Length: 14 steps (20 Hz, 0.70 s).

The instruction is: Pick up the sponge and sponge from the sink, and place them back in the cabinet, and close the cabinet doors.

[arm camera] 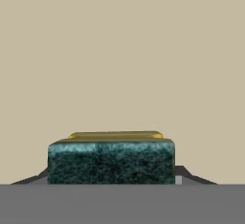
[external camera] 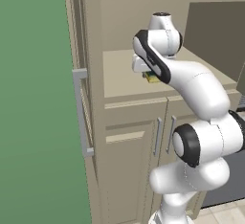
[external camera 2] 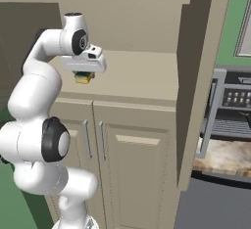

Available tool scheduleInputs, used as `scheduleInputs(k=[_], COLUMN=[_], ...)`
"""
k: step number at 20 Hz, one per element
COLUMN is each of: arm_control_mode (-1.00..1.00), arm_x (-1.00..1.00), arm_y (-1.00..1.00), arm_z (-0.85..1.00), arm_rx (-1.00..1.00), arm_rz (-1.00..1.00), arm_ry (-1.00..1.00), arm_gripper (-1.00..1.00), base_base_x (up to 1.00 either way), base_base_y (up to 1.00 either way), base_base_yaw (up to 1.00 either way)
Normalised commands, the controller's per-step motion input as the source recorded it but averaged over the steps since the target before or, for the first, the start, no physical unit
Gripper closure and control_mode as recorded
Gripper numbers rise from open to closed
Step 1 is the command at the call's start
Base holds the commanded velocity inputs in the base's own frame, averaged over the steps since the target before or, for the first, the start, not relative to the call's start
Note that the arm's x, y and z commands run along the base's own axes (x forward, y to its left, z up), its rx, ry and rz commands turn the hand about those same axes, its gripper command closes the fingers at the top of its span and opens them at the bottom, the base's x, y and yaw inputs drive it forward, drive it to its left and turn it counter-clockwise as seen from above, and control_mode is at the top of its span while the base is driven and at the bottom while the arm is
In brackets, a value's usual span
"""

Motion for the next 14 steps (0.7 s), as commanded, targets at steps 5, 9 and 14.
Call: scheduleInputs(k=[5, 9, 14], arm_control_mode=[-1.00, -1.00, -1.00], arm_x=[0.11, 0.20, 0.23], arm_y=[0.00, 0.07, 0.00], arm_z=[-0.12, -0.14, -0.06], arm_rx=[0.00, 0.00, 0.00], arm_rz=[0.00, 0.00, 0.00], arm_ry=[0.00, 0.00, 0.00], arm_gripper=[1.00, 1.00, 1.00], base_base_x=[0.00, 0.00, 0.00], base_base_y=[0.00, 0.00, 0.00], base_base_yaw=[0.00, 0.00, 0.00])
